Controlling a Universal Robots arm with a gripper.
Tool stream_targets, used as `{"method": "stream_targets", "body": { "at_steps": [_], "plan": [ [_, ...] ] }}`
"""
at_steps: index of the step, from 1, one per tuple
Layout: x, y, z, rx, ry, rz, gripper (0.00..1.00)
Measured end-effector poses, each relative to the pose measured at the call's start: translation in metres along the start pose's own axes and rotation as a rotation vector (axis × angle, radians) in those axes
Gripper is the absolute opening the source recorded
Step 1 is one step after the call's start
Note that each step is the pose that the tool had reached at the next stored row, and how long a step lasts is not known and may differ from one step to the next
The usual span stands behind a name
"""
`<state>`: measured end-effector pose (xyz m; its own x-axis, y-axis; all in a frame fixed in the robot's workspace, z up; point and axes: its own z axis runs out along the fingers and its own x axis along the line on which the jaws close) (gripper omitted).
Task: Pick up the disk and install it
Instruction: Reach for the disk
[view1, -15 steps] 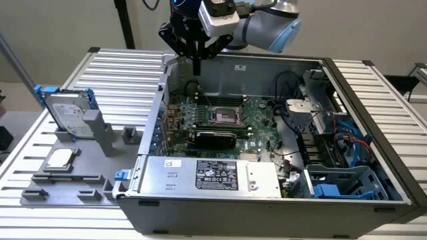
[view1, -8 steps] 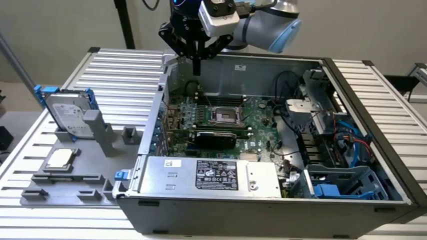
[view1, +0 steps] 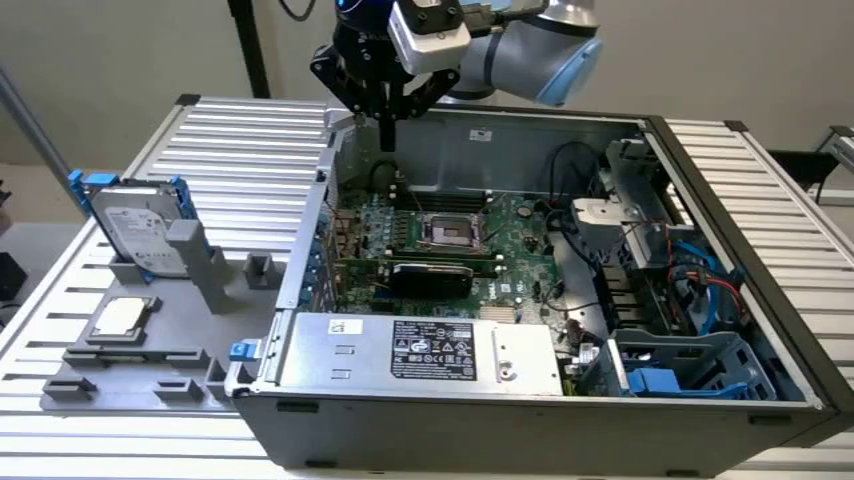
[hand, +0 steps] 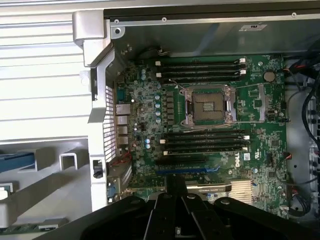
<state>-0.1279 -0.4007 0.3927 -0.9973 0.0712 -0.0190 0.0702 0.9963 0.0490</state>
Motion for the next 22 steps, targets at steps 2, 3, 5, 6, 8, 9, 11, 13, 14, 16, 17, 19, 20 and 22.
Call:
{"method": "stream_targets", "body": {
  "at_steps": [2, 3, 5, 6, 8, 9, 11, 13, 14, 16, 17, 19, 20, 22],
  "plan": [
    [0.009, -0.0040, -0.0003, -0.0003, 0.0000, 0.000, 0.11],
    [0.013, -0.0059, -0.0005, -0.0003, 0.0000, 0.000, 0.11],
    [0.022, -0.0095, -0.0008, -0.0001, 0.0000, 0.000, 0.11],
    [0.026, -0.0112, -0.0009, -0.0002, 0.0001, 0.000, 0.11],
    [0.035, -0.0144, -0.0012, -0.0002, 0.0000, 0.000, 0.11],
    [0.040, -0.0160, -0.0013, -0.0003, 0.0000, 0.000, 0.11],
    [0.049, -0.0191, -0.0015, -0.0003, 0.0000, 0.000, 0.11],
    [0.058, -0.0220, -0.0017, -0.0003, 0.0000, 0.000, 0.11],
    [0.062, -0.0235, -0.0018, -0.0003, 0.0000, 0.000, 0.11],
    [0.071, -0.0256, -0.0019, -0.0002, 0.0001, 0.000, 0.11],
    [0.075, -0.0261, -0.0019, -0.0002, 0.0001, 0.000, 0.11],
    [0.085, -0.0268, -0.0020, -0.0002, 0.0000, 0.000, 0.11],
    [0.089, -0.0272, -0.0020, -0.0003, 0.0000, 0.000, 0.11],
    [0.098, -0.0278, -0.0021, -0.0002, 0.0000, 0.000, 0.11]
  ]
}}
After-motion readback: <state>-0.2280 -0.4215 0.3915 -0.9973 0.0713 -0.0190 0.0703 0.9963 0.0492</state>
